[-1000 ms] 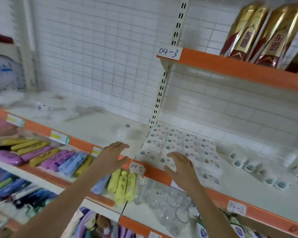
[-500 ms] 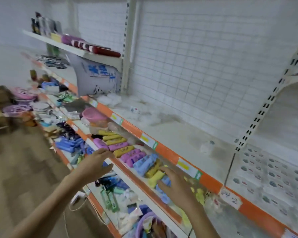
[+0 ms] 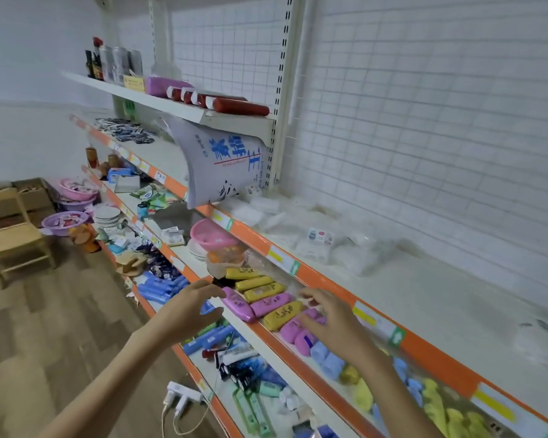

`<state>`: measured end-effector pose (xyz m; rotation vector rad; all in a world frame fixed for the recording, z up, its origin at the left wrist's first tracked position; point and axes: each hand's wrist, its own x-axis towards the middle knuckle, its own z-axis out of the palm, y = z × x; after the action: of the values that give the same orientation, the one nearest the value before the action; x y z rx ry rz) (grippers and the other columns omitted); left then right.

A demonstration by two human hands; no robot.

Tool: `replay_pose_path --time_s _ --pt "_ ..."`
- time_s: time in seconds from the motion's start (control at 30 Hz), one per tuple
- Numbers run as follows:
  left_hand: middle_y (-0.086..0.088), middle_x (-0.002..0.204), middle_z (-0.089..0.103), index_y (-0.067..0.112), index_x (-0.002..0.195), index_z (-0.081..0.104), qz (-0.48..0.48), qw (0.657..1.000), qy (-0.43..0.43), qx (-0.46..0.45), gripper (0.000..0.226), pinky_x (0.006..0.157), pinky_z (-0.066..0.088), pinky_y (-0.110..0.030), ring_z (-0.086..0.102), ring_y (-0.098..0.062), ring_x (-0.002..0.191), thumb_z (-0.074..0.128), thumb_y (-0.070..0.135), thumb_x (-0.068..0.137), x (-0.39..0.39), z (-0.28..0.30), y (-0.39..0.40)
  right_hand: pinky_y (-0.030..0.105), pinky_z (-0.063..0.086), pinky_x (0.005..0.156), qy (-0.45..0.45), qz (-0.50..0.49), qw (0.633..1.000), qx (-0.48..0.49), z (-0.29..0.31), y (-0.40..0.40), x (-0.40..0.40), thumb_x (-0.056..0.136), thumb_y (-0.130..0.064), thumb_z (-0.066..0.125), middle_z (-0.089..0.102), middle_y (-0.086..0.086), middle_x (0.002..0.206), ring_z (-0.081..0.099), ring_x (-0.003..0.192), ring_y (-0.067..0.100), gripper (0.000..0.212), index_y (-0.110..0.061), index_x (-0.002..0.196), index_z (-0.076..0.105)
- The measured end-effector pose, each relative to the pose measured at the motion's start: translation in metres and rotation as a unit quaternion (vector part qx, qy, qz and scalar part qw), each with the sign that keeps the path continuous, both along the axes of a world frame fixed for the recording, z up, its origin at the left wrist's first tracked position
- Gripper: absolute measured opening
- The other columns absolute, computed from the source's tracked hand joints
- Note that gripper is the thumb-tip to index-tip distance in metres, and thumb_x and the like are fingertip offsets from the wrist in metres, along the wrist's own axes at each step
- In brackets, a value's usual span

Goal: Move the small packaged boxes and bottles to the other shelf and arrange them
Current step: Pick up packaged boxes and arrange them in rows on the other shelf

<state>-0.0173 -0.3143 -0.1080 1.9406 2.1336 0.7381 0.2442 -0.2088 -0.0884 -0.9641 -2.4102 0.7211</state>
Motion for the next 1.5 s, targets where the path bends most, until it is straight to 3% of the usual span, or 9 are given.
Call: replay_pose_path --time_s 0.2,0.4,0.53,0.7,0.87,1.0,1.13,1.27,1.5 --pt "0.01 0.106 0.053 0.02 0.115 0.06 -0.01 0.998 -0.012 0.056 0.028 0.077 0.038 -0.013 0.052 -0.006 0.094 0.06 0.022 0.088 -0.053 0.021 0.084 0.014 0.04 0.085 0.062 -0.006 0.997 0.034 0.036 0.095 -0.064 0.086 -0.022 0.063 0.057 -0.009 0.113 0.053 0.098 0.003 0.032 -0.023 0.118 0.058" --pt "0.006 0.096 0.057 0.017 0.109 0.062 -0.016 0.995 -0.006 0.098 0.024 0.073 0.038 -0.017 0.052 -0.004 0.081 0.064 0.022 0.085 -0.099 0.056 0.201 0.024 0.043 0.088 0.03 -0.016 0.998 0.045 0.062 0.217 -0.12 0.089 -0.024 0.059 0.057 -0.004 0.114 0.054 0.101 0.01 0.03 -0.019 0.118 0.057" --pt "0.002 0.112 0.058 0.017 0.122 0.055 -0.021 0.999 -0.001 0.032 0.039 0.082 0.039 -0.017 0.052 -0.008 0.095 0.064 0.026 0.085 -0.117 0.068 0.279 0.027 0.043 0.088 -0.051 -0.018 0.999 0.01 0.054 0.289 -0.156 0.088 -0.024 0.06 0.056 0.001 0.121 0.051 0.099 0.011 0.031 -0.019 0.118 0.056" --pt "-0.001 0.134 0.043 0.022 0.13 0.046 -0.061 0.995 0.017 -0.076 0.054 0.097 0.034 -0.026 0.043 -0.016 0.12 0.065 0.039 0.082 -0.122 0.057 0.342 0.029 0.039 0.095 -0.174 0.014 0.983 -0.053 0.034 0.332 -0.192 0.084 -0.03 0.065 0.045 0.009 0.134 0.046 0.12 0.021 0.052 -0.014 0.131 0.047" --pt "-0.005 0.133 0.045 0.021 0.131 0.043 -0.084 0.991 0.04 -0.101 0.053 0.09 0.034 -0.023 0.044 -0.02 0.118 0.064 0.032 0.084 -0.137 0.038 0.378 0.031 0.041 0.092 -0.206 0.018 0.976 -0.067 0.019 0.345 -0.207 0.074 -0.036 0.075 0.043 0.009 0.129 0.047 0.114 0.022 0.073 -0.019 0.134 0.036" --pt "0.002 0.115 0.053 0.016 0.124 0.051 -0.124 0.989 -0.008 -0.083 0.04 0.085 0.037 -0.019 0.051 -0.015 0.11 0.061 0.028 0.087 -0.151 0.036 0.401 0.038 0.043 0.094 -0.233 -0.03 0.969 -0.075 0.02 0.353 -0.203 0.072 -0.034 0.075 0.032 0.007 0.13 0.042 0.116 0.024 0.079 -0.032 0.137 0.03" --pt "0.011 0.091 0.055 0.016 0.105 0.052 -0.143 0.984 -0.093 -0.054 0.015 0.069 0.036 -0.008 0.053 -0.01 0.09 0.052 0.025 0.093 -0.153 0.036 0.421 0.035 0.041 0.094 -0.223 -0.092 0.967 -0.085 0.021 0.358 -0.193 0.075 -0.032 0.072 0.033 0.007 0.134 0.043 0.119 0.024 0.074 -0.031 0.137 0.032" --pt "-0.001 0.102 0.06 0.018 0.115 0.051 -0.12 0.982 -0.14 -0.04 0.025 0.078 0.044 -0.024 0.057 -0.015 0.092 0.05 0.029 0.093 -0.153 0.032 0.437 0.032 0.043 0.086 -0.146 -0.16 0.969 -0.117 0.021 0.358 -0.183 0.079 -0.034 0.069 0.048 0.004 0.121 0.051 0.105 0.02 0.05 -0.022 0.12 0.045" --pt "-0.006 0.107 0.064 0.014 0.105 0.059 -0.14 0.972 -0.176 -0.069 0.017 0.062 0.044 -0.015 0.058 -0.014 0.087 0.047 0.023 0.095 -0.142 0.025 0.452 0.033 0.049 0.08 -0.015 -0.252 0.952 -0.175 0.023 0.347 -0.166 0.09 -0.032 0.054 0.057 0.001 0.112 0.056 0.088 0.015 0.02 -0.02 0.105 0.057"
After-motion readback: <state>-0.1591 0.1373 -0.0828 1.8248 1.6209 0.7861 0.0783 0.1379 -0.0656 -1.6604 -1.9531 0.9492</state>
